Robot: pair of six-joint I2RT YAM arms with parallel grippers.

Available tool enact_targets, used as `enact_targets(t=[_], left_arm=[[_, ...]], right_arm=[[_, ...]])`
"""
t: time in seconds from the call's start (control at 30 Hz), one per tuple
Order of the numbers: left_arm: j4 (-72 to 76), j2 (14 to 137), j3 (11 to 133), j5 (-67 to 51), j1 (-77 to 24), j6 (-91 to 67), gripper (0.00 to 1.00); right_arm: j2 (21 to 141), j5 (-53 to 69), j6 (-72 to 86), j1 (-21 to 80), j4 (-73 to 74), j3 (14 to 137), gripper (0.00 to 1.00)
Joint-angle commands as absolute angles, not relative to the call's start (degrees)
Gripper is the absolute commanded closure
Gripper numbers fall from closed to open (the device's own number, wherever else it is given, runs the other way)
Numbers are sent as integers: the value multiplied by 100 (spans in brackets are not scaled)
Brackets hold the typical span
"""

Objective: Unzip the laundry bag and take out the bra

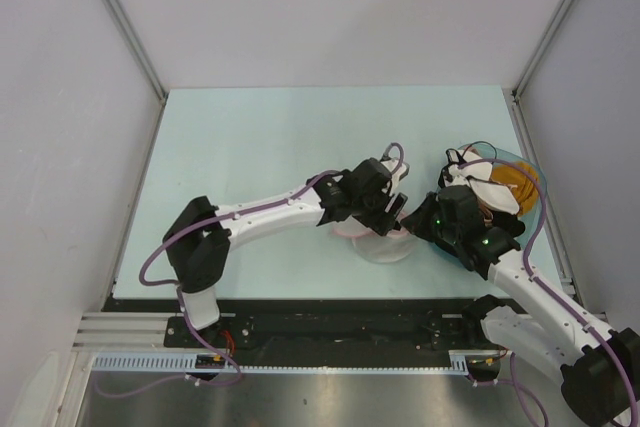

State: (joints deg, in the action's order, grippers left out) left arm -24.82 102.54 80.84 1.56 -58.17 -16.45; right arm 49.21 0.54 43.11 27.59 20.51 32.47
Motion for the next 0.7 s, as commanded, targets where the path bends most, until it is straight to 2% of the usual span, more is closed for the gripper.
enact_targets(t=[0.0,0.13,0.23,0.37,0.4,0.67], left_arm=[[-2321,10406,8060,369,-5862,-1459,26],[-2276,10424,7998,781,-5871,-1336,37],[-2364,10433,8042,1045,-5880,-1187,49],[-2785,10170,8401,1361,-5871,-1064,92],[-2856,10082,8489,1354,-5871,-976,98],[-3445,9572,9210,774,-5836,-756,100]], right_arm=[[4869,132,4368,2786,1767,3269,100],[4843,114,4368,2777,1837,3261,100],[4816,132,4359,2786,1828,3270,100],[4843,106,4342,2786,1854,3252,100],[4860,97,4342,2777,1863,3252,100],[4975,132,4359,2795,1688,3147,100]])
